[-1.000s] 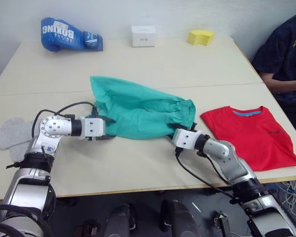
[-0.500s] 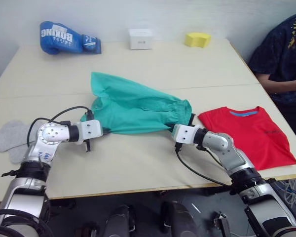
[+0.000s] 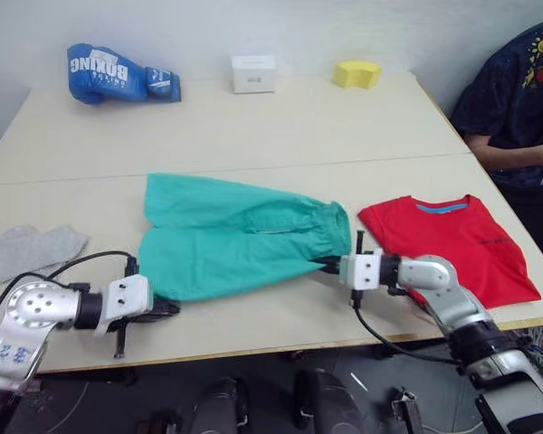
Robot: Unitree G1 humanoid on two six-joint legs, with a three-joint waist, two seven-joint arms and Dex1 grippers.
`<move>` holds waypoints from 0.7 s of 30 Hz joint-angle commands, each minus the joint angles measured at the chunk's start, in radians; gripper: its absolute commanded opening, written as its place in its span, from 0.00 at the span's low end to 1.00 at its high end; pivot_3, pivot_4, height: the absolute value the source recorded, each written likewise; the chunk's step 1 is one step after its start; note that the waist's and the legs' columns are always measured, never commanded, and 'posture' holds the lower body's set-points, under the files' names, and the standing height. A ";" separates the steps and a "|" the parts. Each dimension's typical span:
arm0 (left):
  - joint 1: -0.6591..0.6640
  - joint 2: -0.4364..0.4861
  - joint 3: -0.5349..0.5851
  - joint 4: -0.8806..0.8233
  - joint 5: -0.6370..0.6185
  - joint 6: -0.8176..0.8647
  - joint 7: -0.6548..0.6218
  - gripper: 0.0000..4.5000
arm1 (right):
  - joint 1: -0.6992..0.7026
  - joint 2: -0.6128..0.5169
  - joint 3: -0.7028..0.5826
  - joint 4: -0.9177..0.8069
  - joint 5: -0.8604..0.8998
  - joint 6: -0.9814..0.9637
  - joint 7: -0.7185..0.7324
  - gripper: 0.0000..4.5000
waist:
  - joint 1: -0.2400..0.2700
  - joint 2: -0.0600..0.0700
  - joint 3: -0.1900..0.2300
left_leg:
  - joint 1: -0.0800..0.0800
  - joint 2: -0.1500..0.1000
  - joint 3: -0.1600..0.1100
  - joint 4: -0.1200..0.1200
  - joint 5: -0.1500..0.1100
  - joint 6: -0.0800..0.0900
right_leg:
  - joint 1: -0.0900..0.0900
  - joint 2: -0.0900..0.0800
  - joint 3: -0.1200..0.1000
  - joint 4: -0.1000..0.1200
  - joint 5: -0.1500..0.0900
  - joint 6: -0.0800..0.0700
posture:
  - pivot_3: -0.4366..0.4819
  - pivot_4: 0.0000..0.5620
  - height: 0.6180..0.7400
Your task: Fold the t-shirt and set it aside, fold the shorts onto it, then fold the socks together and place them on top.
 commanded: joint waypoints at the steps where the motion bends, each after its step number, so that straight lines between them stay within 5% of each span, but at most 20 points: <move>1: 0.090 -0.004 0.071 -0.138 -0.057 0.083 0.022 0.00 | 0.029 -0.010 -0.028 -0.078 0.019 0.010 -0.007 0.00 | -0.001 0.000 0.000 | 0.003 0.001 0.000 0.000 -0.002 -0.004 | 0.002 0.000 0.000 -0.001 -0.001 -0.001 | 0.48 0.27 1.00; 5: 0.207 -0.054 0.136 -0.242 -0.070 0.089 0.065 0.00 | 0.072 -0.019 -0.033 -0.095 0.004 -0.001 -0.017 0.00 | 0.000 0.000 0.000 | 0.006 0.003 -0.001 -0.003 -0.004 -0.007 | 0.005 0.001 -0.001 -0.001 -0.003 -0.005 | 0.48 0.27 1.00; 8: 0.173 -0.130 0.187 -0.230 -0.048 0.062 0.177 0.04 | 0.074 -0.017 -0.028 -0.089 0.008 -0.004 -0.009 0.00 | 0.001 0.000 0.000 | 0.007 0.003 -0.002 -0.005 -0.003 -0.009 | 0.004 0.002 -0.002 -0.001 -0.004 -0.007 | 0.48 0.27 1.00; 16: 0.131 -0.161 0.238 -0.173 -0.136 -0.039 0.111 0.57 | 0.043 0.002 -0.017 -0.071 0.008 0.000 0.001 0.00 | 0.005 -0.001 0.000 | 0.007 0.003 -0.004 -0.008 -0.002 -0.010 | 0.006 0.002 -0.004 -0.002 -0.004 -0.007 | 0.48 0.27 1.00; 21: 0.094 -0.122 0.211 -0.122 -0.070 -0.178 0.046 0.90 | 0.024 0.015 -0.015 -0.064 0.009 0.007 0.003 0.00 | 0.003 -0.001 0.000 | 0.007 0.003 -0.004 -0.009 -0.001 -0.011 | 0.005 0.002 -0.005 -0.002 -0.004 -0.007 | 0.48 0.27 1.00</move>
